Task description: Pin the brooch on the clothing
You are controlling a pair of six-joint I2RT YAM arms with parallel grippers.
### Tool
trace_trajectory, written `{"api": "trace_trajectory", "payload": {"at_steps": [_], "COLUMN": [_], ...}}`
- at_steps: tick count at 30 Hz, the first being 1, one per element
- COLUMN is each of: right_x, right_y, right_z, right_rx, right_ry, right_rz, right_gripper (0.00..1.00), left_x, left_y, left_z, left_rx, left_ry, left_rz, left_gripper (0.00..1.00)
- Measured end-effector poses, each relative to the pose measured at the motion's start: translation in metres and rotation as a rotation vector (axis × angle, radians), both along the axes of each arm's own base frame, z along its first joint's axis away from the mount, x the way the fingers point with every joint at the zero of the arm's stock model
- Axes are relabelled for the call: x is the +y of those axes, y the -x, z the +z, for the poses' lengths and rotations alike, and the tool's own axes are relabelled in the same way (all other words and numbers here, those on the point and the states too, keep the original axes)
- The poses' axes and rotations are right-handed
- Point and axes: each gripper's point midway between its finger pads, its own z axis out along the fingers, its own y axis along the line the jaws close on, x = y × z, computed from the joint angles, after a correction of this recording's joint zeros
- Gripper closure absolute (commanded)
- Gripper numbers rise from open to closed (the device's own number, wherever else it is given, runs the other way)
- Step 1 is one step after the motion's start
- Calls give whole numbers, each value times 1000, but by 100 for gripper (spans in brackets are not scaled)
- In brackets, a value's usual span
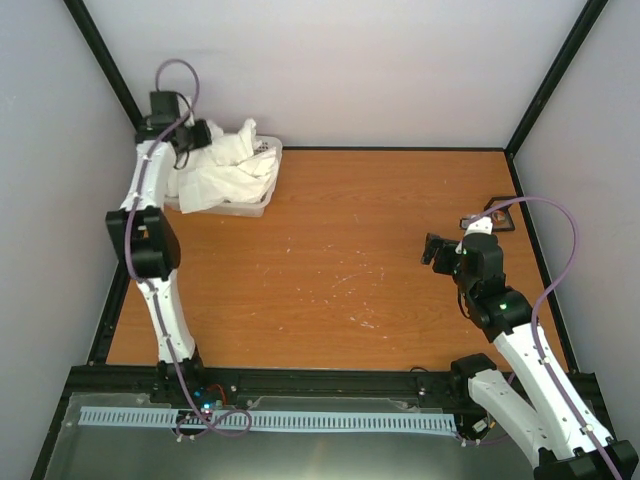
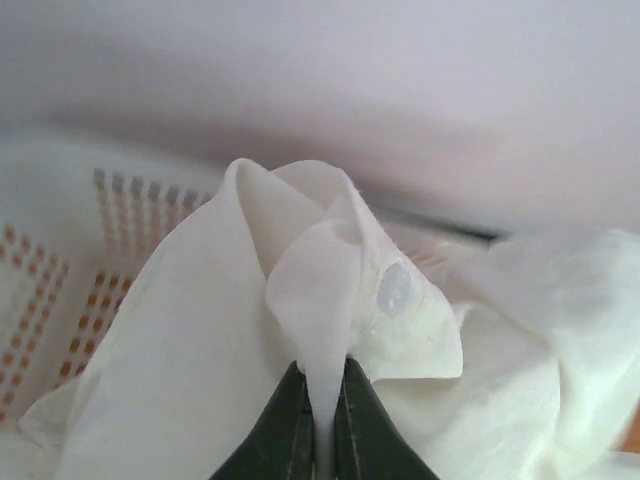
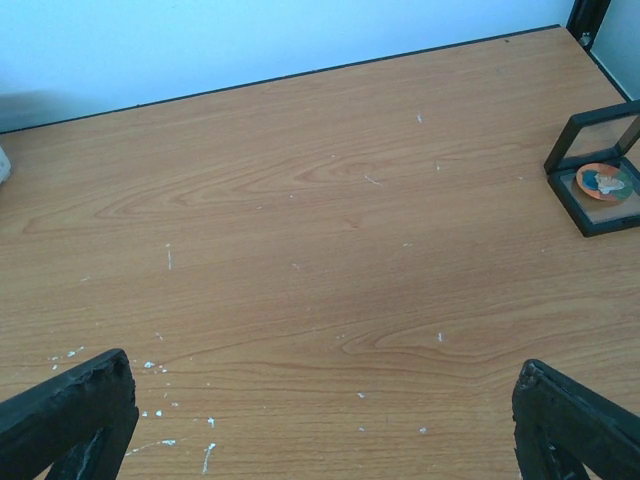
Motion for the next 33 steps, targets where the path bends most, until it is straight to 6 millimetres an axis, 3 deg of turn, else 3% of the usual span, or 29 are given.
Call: {"api": "trace_trajectory", "payload": {"at_steps": [4,6,8,10,13,16,20,24,28,31,33], "right_x": [-2,-2,-2,-3,-2,1,17,46,77,92,99], "right_y": [0,0,0,0,1,3,9,17,30,36,40], "right_z": [0,0,0,0,1,4,8,20,29,30,28], "right_rx": [0,0,1,1,-2,-11,-3,-1,6,12,27], "right_ry": [2,2,2,2,-1,-14,-66,-165,-287,-352,-376], "right_rz": [-9,-11,-14,-15,-12,5,89,240,401,483,518], "right_gripper": [0,0,0,0,0,0,0,0,0,0,0], "left_x": [-34,-61,-102,-147,-199,-212,-230,-254,-278,-295,-305], "left_y": [36,69,114,168,248,295,320,315,293,286,285], "left_z": [138,211,276,325,366,381,370,333,303,297,304], "left_rx": [-250,-397,-544,-666,-782,-840,-821,-677,-536,-476,-467], "left_ry": [53,71,94,139,248,334,456,555,638,690,721], "left_rz": [-109,-190,-308,-455,-667,-766,-876,-943,-976,-1018,-1063], "left_gripper": [99,99,99,99,99,99,99,99,99,99,99]}}
